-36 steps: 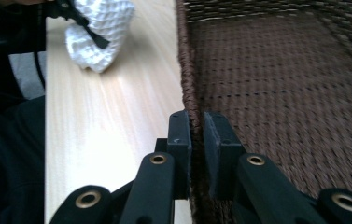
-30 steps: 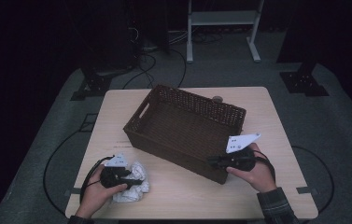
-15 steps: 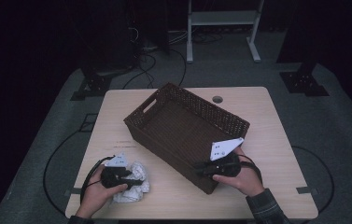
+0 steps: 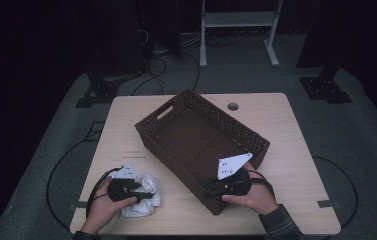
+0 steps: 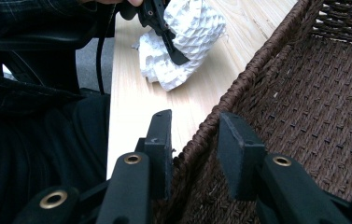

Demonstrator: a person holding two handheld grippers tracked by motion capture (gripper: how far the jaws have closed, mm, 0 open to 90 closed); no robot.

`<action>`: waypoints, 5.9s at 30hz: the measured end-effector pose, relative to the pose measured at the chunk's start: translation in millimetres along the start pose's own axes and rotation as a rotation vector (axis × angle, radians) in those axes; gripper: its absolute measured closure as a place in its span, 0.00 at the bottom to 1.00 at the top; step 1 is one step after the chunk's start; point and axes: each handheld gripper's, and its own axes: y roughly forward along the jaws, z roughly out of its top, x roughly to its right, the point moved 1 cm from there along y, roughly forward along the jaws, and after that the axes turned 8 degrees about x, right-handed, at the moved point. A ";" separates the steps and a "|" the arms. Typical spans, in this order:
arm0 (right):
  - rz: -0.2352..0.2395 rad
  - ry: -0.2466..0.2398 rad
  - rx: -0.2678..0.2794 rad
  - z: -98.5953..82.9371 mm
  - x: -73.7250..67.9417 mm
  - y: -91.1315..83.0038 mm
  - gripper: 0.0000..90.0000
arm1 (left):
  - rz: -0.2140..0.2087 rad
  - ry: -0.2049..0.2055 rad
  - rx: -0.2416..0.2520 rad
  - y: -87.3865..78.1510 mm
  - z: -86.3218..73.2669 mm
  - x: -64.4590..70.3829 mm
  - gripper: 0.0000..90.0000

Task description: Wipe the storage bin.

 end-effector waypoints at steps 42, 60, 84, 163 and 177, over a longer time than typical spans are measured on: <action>0.035 -0.019 0.008 -8.9 -20.3 -11.4 0.75 | 0.165 0.001 0.139 -36.2 55.7 -52.1 0.74; 0.040 -0.021 0.007 -8.5 -19.2 -11.1 0.75 | 0.221 -0.041 0.118 -28.3 60.3 -93.9 0.74; 0.041 -0.021 0.008 -8.4 -18.8 -10.5 0.74 | 0.203 -0.098 0.018 1.9 37.7 -111.7 0.74; 0.040 -0.018 0.007 -8.4 -18.6 -10.3 0.74 | 0.169 -0.044 -0.064 28.7 26.6 -92.0 0.73; 0.040 -0.018 0.007 -8.4 -18.5 -10.3 0.74 | 0.195 -0.114 -0.068 21.9 27.4 -90.9 0.74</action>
